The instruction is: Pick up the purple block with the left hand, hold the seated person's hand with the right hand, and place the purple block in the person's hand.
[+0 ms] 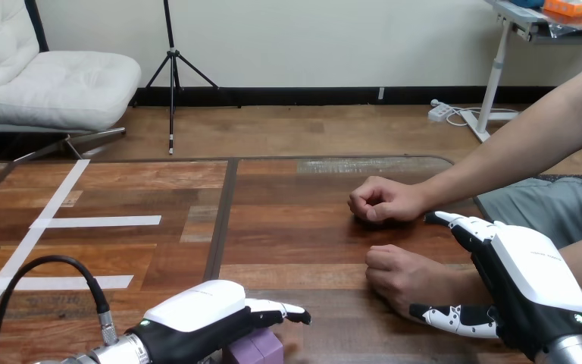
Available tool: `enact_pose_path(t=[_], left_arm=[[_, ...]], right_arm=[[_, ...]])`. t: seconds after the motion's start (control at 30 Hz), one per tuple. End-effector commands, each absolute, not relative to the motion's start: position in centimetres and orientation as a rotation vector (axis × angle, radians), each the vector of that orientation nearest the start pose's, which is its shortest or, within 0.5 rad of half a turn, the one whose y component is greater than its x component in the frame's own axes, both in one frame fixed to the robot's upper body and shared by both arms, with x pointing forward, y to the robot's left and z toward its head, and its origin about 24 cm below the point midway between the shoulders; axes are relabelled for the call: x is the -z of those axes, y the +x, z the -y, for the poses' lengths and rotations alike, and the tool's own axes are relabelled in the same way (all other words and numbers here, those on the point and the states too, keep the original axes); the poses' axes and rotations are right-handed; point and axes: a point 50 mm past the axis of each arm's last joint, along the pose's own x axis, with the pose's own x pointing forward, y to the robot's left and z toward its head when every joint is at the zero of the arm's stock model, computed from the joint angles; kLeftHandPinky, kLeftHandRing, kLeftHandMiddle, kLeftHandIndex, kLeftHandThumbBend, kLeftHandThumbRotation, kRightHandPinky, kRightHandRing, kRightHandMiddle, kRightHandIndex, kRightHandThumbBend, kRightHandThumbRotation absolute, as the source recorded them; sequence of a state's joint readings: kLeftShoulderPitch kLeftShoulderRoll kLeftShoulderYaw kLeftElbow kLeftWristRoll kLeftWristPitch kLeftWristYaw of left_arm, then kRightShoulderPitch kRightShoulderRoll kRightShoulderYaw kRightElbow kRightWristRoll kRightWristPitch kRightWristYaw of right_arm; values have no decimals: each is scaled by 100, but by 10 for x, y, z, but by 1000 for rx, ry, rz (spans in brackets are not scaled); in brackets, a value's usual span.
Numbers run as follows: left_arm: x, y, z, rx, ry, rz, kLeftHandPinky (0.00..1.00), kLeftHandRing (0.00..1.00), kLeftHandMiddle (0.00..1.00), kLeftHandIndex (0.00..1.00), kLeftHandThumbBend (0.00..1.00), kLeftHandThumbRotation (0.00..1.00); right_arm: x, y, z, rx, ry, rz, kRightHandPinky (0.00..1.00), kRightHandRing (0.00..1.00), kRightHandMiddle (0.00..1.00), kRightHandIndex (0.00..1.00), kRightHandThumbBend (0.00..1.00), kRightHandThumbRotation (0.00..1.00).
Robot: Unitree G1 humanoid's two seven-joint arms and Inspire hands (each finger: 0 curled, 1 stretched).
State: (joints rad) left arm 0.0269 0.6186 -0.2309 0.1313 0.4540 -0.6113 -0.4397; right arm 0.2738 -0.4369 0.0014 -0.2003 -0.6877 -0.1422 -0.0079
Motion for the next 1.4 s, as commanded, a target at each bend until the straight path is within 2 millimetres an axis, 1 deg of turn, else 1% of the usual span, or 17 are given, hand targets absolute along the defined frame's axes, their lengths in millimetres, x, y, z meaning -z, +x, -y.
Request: enact_pose_path(t=[0.0,0.3,0.5,0.6,0.63,0.8,0.9,0.97,1.2,1.23,1.37], left_arm=[[-42,226,-177,904,1078,214,72,87,88,88,84,49],[-40,225,-176,892,1094,213,72,86,87,87,83,49],[-39,225,-176,876,1093,212,67,83,85,85,80,48],[-39,224,-176,865,1091,211,63,79,83,83,79,48],[-38,224,-176,861,1089,210,58,75,80,81,77,47],[-37,224,-176,825,1069,209,50,67,73,75,72,45],[-37,225,-175,787,1050,218,43,58,64,69,66,42],[-36,225,-175,764,1038,225,38,50,56,62,58,39],[-33,225,-175,680,1075,252,29,37,43,49,44,34],[-33,226,-175,675,1081,252,25,32,39,46,40,33],[-31,226,-175,659,1107,252,20,25,34,43,34,33]], right_arm=[[-74,207,207,-116,-1131,170,95,90,87,85,70,23],[-75,206,207,-123,-1133,172,95,90,87,85,70,24],[-75,206,207,-121,-1129,177,95,90,87,85,70,24],[-74,206,207,-121,-1125,179,94,90,87,85,70,23],[-74,206,207,-121,-1124,180,94,90,86,85,70,23],[-75,206,207,-120,-1123,181,94,89,86,85,70,23],[-75,206,207,-121,-1124,180,94,89,86,85,70,22],[-75,206,207,-122,-1125,179,94,89,86,85,70,22],[-75,205,207,-120,-1122,180,94,90,86,85,69,22],[-75,205,207,-119,-1121,180,94,89,86,85,69,21],[-75,205,207,-119,-1118,177,94,90,86,85,70,21]])
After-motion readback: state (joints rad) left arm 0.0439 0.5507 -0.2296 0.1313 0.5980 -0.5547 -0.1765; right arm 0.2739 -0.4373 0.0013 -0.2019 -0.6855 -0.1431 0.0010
